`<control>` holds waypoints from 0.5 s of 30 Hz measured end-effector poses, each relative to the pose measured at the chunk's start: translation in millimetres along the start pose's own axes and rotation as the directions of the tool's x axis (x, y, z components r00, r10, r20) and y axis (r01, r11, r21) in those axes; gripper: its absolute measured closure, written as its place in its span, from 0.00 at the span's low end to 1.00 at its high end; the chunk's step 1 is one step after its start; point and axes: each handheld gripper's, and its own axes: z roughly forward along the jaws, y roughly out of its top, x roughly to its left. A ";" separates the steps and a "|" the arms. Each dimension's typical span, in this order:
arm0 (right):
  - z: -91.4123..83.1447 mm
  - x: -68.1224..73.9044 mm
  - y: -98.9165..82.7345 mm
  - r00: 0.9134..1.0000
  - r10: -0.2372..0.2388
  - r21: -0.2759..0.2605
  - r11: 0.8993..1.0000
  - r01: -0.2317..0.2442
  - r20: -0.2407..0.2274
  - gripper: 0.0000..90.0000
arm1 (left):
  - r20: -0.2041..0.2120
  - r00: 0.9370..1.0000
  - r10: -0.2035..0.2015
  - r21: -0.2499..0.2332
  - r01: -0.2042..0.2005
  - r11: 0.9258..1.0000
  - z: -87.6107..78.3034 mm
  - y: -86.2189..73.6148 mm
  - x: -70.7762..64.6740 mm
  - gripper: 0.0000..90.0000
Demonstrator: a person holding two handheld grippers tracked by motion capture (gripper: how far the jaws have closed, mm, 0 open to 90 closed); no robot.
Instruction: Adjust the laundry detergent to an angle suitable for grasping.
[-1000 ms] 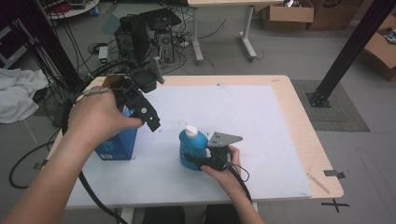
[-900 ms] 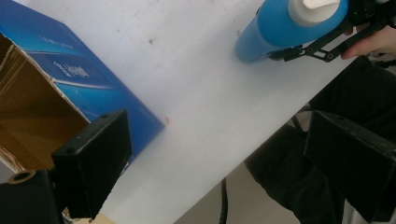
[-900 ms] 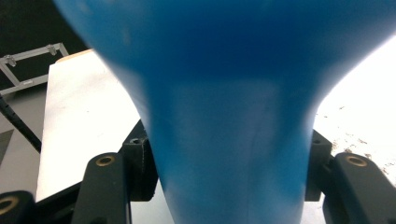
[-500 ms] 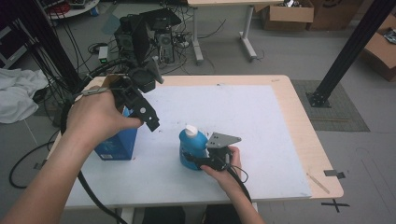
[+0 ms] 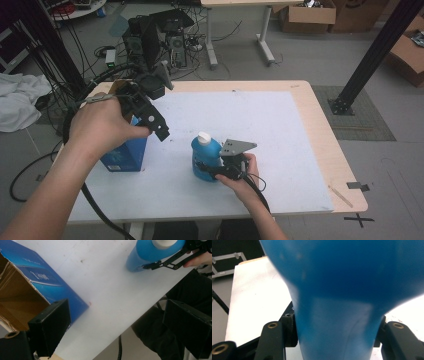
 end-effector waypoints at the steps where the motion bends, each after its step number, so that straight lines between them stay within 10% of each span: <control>1: 0.0 0.0 0.0 1.000 0.000 0.000 1.000 0.000 0.000 0.48 | 0.000 1.000 0.000 0.000 0.000 1.000 0.0 0.0 0.0 0.10; 15: -0.8 -19.8 2.8 0.991 -0.035 -0.009 0.999 0.034 -0.133 0.49 | 0.002 1.000 -0.001 0.004 0.001 1.000 2.7 1.8 3.2 0.10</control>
